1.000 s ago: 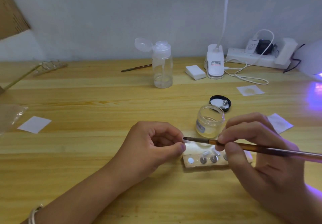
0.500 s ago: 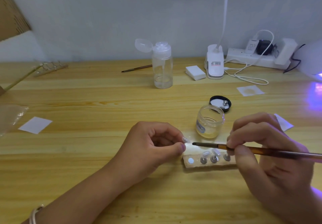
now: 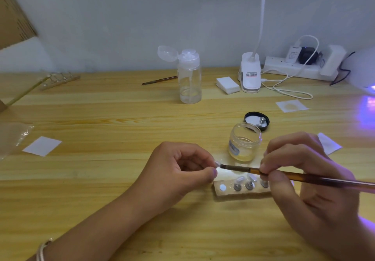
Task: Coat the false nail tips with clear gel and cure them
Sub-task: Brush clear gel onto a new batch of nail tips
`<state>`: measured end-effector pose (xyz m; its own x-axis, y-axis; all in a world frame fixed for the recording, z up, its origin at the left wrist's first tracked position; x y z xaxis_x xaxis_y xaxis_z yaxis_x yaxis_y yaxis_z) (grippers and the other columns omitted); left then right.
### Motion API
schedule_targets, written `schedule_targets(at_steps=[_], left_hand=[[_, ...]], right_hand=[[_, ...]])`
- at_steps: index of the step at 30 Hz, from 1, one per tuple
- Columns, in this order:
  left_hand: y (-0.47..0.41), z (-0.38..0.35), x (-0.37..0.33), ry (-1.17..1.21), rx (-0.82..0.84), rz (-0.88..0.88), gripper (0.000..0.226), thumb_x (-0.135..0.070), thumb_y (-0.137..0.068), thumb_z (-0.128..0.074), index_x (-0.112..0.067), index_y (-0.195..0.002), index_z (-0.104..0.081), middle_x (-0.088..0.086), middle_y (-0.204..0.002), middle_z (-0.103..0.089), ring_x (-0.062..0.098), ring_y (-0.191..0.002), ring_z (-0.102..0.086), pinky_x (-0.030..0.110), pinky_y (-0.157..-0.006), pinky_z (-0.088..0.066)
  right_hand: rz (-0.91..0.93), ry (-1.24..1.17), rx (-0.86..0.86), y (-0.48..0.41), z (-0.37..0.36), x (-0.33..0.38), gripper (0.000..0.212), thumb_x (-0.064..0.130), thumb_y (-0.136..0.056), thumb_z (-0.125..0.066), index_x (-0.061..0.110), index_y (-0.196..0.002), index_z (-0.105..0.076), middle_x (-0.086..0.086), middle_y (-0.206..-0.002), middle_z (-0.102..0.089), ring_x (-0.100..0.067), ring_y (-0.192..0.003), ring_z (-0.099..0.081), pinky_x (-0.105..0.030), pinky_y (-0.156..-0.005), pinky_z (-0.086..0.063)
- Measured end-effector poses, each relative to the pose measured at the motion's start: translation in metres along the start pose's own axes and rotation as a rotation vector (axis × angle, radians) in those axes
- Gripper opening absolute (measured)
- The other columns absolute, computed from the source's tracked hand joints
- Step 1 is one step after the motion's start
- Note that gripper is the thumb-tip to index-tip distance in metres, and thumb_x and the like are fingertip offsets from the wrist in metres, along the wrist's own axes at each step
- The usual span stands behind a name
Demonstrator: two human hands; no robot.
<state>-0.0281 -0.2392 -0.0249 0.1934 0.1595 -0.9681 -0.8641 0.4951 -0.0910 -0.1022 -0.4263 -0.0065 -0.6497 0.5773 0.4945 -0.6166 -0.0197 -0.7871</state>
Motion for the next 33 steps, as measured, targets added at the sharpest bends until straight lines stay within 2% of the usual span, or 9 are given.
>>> schedule_targets(at_steps=[3,8,13,16,19,22,25,29,33], left_hand=[[-0.0002,0.0000,0.0006,-0.003,-0.001,-0.001,0.007,-0.018,-0.071,-0.078,-0.024,-0.073,-0.076,-0.007,-0.063,-0.068,0.004,-0.057,-0.057,0.016,-0.055,-0.045],[-0.0002,0.0004,0.0010,-0.017,-0.008,-0.001,0.007,-0.018,-0.071,-0.078,-0.025,-0.072,-0.076,-0.009,-0.062,-0.069,0.002,-0.058,-0.058,0.014,-0.055,-0.045],[-0.0002,0.0007,0.0014,-0.002,-0.003,0.010,0.005,-0.018,-0.071,-0.078,-0.022,-0.073,-0.076,-0.009,-0.062,-0.068,0.002,-0.057,-0.058,0.014,-0.055,-0.044],[0.0001,0.0006,0.0012,0.016,0.004,0.008,0.006,-0.016,-0.071,-0.078,-0.022,-0.073,-0.077,-0.007,-0.064,-0.069,0.003,-0.058,-0.057,0.015,-0.055,-0.044],[-0.0002,0.0012,0.0017,0.022,0.001,0.003,0.007,-0.015,-0.072,-0.077,-0.022,-0.073,-0.077,-0.006,-0.067,-0.071,0.002,-0.060,-0.059,0.013,-0.056,-0.045],[-0.0011,0.0016,0.0028,0.019,-0.003,0.003,0.005,-0.017,-0.073,-0.078,-0.020,-0.076,-0.078,-0.002,-0.073,-0.074,0.003,-0.064,-0.062,0.014,-0.059,-0.047],[-0.0015,0.0023,0.0039,0.026,-0.004,0.003,0.006,-0.015,-0.073,-0.080,-0.018,-0.079,-0.078,0.000,-0.076,-0.075,0.005,-0.067,-0.065,0.015,-0.062,-0.049],[-0.0017,0.0030,0.0032,0.012,0.008,-0.011,0.014,-0.007,-0.077,-0.080,-0.021,-0.077,-0.078,0.001,-0.078,-0.076,0.005,-0.069,-0.066,0.013,-0.063,-0.048],[-0.0009,0.0025,0.0018,0.001,0.004,-0.012,0.011,-0.008,-0.078,-0.080,-0.019,-0.078,-0.078,0.003,-0.081,-0.077,0.008,-0.071,-0.068,0.016,-0.066,-0.051]], right_hand=[[-0.003,0.002,-0.024,0.0005,0.0023,-0.0027,0.009,0.013,-0.077,-0.052,0.018,-0.075,-0.060,-0.001,-0.076,-0.059,-0.014,-0.081,-0.056,-0.034,-0.075,-0.038],[-0.006,-0.036,-0.008,0.0012,-0.0008,-0.0027,0.009,0.017,-0.083,-0.056,0.022,-0.085,-0.063,-0.004,-0.080,-0.064,-0.029,-0.084,-0.059,-0.047,-0.070,-0.045],[-0.002,0.000,0.024,0.0015,-0.0015,-0.0036,0.010,0.016,-0.080,-0.056,0.013,-0.077,-0.065,-0.001,-0.082,-0.063,-0.019,-0.084,-0.058,-0.042,-0.072,-0.044],[0.011,0.000,-0.021,0.0010,0.0011,-0.0025,0.009,0.013,-0.078,-0.053,0.016,-0.072,-0.060,0.000,-0.077,-0.061,-0.013,-0.085,-0.058,-0.038,-0.075,-0.041],[0.012,-0.010,-0.040,0.0008,0.0021,-0.0036,0.008,0.014,-0.081,-0.054,0.019,-0.080,-0.060,-0.002,-0.076,-0.063,-0.016,-0.083,-0.059,-0.042,-0.074,-0.041],[-0.001,-0.023,-0.017,0.0020,0.0003,-0.0059,0.013,0.025,-0.092,-0.056,0.015,-0.085,-0.063,0.002,-0.082,-0.065,-0.020,-0.083,-0.062,-0.050,-0.070,-0.044],[-0.002,-0.009,0.016,0.0018,-0.0017,-0.0062,0.013,0.023,-0.091,-0.056,0.015,-0.086,-0.064,0.002,-0.082,-0.067,-0.021,-0.085,-0.061,-0.047,-0.071,-0.045],[-0.011,-0.048,0.014,0.0015,-0.0006,-0.0043,0.011,0.015,-0.084,-0.055,0.012,-0.078,-0.062,0.003,-0.076,-0.063,-0.021,-0.082,-0.059,-0.041,-0.069,-0.044],[-0.019,-0.063,-0.018,0.0020,0.0008,-0.0057,0.014,0.020,-0.089,-0.056,0.011,-0.079,-0.062,0.000,-0.076,-0.065,-0.022,-0.081,-0.060,-0.046,-0.068,-0.044]])
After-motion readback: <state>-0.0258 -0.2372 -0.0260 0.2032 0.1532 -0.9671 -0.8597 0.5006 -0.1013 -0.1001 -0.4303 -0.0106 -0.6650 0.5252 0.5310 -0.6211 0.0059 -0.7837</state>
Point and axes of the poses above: each hand's wrist, its own y-axis away from the middle knuckle, its own z-axis out of the back of the hand, x = y × z, the point moved 3 cm from there along -y, towards the middle knuckle
